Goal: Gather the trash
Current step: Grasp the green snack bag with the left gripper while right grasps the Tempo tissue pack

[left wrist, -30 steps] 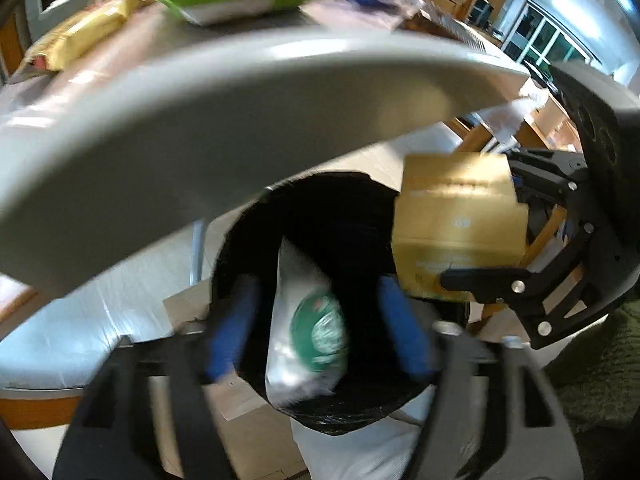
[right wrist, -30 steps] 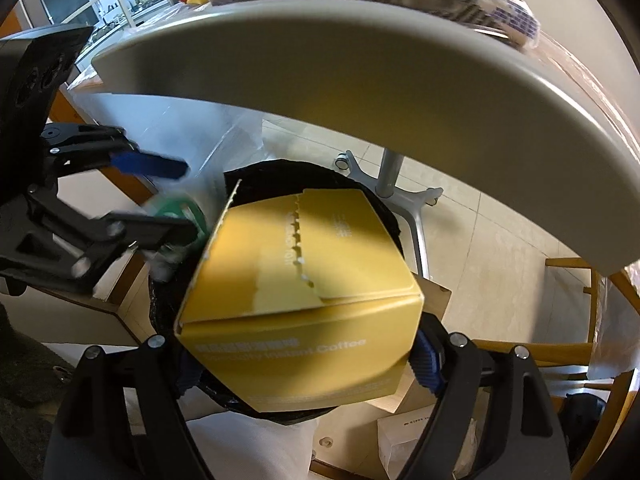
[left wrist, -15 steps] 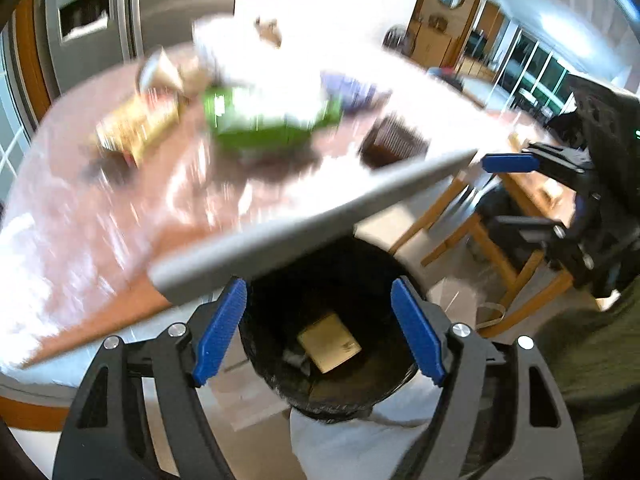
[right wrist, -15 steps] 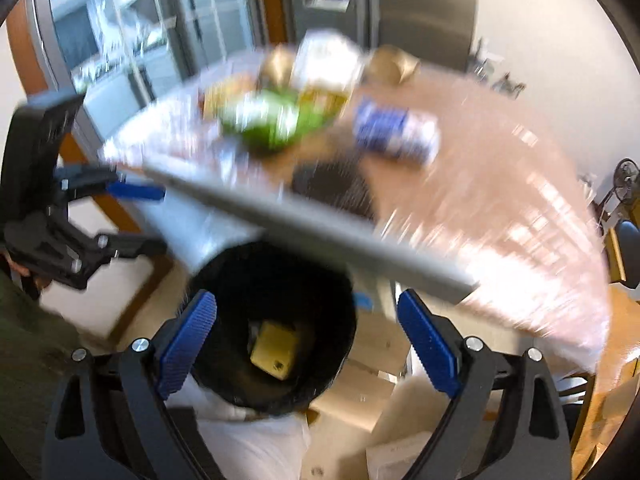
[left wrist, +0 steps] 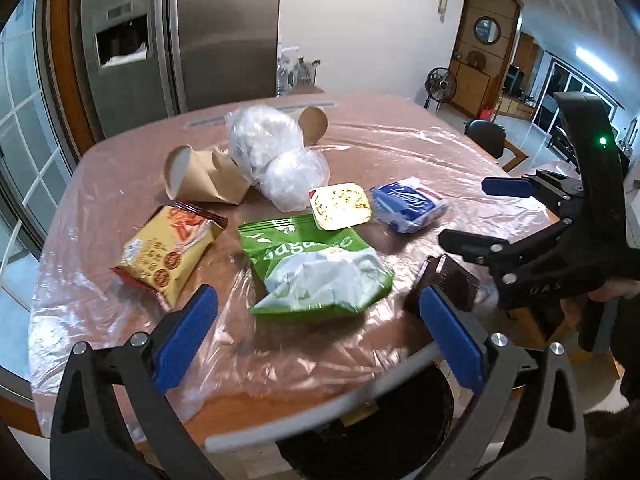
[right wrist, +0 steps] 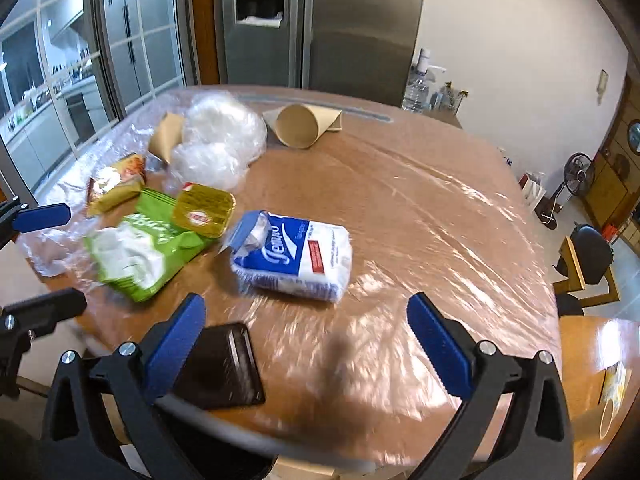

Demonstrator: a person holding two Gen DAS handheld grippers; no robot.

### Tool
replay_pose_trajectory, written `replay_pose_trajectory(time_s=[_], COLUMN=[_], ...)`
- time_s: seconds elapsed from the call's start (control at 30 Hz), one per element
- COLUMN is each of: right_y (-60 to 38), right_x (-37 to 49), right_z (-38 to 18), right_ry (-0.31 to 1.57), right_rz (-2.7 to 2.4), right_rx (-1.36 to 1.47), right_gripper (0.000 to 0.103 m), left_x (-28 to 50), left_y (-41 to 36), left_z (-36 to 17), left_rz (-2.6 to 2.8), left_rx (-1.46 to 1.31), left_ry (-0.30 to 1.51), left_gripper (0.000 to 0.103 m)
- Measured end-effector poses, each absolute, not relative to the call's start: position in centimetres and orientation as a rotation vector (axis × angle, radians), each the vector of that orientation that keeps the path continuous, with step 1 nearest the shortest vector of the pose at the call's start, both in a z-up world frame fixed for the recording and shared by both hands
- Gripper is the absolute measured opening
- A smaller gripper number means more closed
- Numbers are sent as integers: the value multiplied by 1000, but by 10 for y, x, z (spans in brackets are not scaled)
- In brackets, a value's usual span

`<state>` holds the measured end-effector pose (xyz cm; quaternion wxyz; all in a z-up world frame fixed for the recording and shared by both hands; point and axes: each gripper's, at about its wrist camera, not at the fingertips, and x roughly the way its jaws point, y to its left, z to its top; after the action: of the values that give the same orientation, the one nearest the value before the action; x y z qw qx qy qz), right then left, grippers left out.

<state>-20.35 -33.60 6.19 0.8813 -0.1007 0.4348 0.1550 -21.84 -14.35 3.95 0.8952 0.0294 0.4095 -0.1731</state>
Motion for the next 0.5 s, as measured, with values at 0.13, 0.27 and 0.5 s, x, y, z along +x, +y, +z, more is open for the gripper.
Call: replay_pose_trajectory(time_s=[0.13,0.27,0.5], right_y=[-336,-336,-327], right_x=[-187,-176,-169], right_z=[55,50,39], right_ry=[944,986,1018], right_rz=[352,351,350], right_rx=[-129,-84,-97], right_gripper=[99,99,99], left_x=[-205,-199,-195], left_y=[-144,-146,-151], left_z=[34,30,24], left_rz=[-366,-362,-380], left_rx=[25,33,52], left_ry=[879,885,898], left_gripper=[101,101,93])
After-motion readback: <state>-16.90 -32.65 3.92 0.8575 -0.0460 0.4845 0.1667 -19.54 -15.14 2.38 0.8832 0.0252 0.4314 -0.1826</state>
